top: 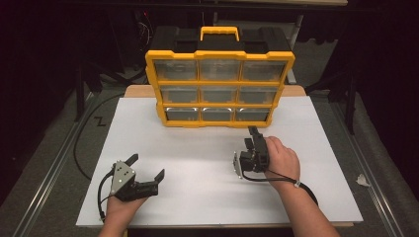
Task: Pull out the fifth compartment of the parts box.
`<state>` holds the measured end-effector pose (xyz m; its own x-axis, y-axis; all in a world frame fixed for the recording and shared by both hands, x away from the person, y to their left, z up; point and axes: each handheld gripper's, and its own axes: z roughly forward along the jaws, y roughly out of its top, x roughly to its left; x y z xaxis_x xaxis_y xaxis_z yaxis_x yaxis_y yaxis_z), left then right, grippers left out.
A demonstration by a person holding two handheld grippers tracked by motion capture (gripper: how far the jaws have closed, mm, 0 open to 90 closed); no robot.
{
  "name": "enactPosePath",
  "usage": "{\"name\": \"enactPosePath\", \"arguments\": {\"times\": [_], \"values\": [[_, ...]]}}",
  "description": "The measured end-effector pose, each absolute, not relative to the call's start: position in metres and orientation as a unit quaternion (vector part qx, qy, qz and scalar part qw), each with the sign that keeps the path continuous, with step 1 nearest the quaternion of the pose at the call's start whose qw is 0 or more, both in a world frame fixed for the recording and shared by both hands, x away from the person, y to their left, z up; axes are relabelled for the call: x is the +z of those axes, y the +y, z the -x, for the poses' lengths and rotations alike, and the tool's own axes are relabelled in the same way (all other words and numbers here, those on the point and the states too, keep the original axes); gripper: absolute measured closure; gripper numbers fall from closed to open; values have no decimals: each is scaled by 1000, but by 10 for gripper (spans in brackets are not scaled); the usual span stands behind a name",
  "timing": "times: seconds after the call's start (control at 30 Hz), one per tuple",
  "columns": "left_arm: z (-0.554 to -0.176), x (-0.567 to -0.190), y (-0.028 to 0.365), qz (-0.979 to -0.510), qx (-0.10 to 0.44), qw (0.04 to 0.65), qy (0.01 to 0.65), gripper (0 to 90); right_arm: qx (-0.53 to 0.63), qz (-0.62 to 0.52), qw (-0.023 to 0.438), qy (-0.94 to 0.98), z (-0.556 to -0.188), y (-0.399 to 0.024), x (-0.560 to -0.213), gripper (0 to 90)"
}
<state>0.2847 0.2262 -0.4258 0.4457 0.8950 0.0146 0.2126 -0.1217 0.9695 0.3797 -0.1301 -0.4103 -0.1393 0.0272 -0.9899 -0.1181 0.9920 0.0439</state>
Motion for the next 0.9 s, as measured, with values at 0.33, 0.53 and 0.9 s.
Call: {"name": "enactPosePath", "arguments": {"times": [0.33,0.53,0.9], "values": [[-284,-426,226,-672,327,522,411,2,60,38,674,736,-391,-111,-388,473],[-284,-426,226,-673,327,521,410,2,66,30,680,730,-395,-100,-378,489],[-285,-427,226,-673,326,520,412,2,69,25,694,716,-407,-85,-356,526]]}}
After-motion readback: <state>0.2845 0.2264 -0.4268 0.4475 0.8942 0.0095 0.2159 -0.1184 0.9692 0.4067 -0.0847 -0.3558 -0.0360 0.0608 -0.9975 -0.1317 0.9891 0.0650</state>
